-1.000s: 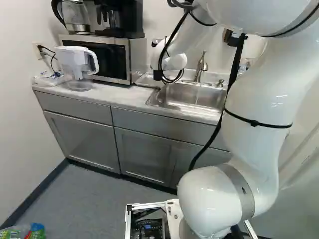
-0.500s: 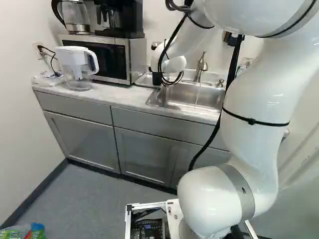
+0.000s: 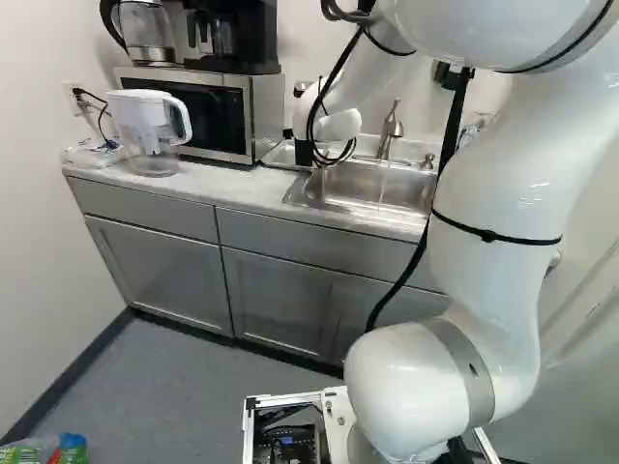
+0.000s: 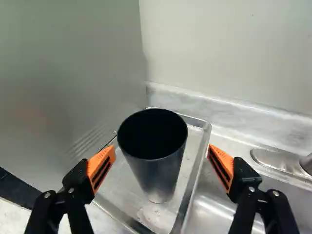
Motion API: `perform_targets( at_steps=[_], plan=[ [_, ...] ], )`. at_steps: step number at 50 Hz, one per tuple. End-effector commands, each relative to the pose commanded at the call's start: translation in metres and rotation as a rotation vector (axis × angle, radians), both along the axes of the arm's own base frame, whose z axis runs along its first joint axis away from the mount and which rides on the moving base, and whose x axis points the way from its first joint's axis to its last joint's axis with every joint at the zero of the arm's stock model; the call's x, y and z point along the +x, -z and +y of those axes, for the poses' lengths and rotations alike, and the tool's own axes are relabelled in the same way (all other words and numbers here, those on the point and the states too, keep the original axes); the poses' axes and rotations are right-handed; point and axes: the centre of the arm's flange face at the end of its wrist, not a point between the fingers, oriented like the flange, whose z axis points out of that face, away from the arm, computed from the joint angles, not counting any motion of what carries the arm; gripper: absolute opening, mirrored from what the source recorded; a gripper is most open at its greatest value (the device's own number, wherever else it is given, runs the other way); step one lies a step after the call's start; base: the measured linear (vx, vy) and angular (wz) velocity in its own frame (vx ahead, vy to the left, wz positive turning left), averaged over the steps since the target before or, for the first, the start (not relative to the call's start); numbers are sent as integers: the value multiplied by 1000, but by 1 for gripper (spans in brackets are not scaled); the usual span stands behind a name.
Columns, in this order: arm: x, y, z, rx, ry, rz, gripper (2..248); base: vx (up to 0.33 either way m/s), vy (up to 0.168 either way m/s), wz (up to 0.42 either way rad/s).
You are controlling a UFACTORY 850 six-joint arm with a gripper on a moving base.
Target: Rinse the cup and place it in the tray
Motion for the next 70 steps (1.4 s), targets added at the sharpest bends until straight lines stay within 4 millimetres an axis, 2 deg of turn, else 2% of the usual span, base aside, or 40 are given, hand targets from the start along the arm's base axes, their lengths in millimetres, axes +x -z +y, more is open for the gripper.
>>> perform_targets(
  at_steps=[56, 70],
  plan=[
    [-7, -61, -1, 11, 0, -111, 247, 0, 0, 0],
    [-9, -77, -17, 12, 29, -140, 247, 0, 0, 0]
  ],
)
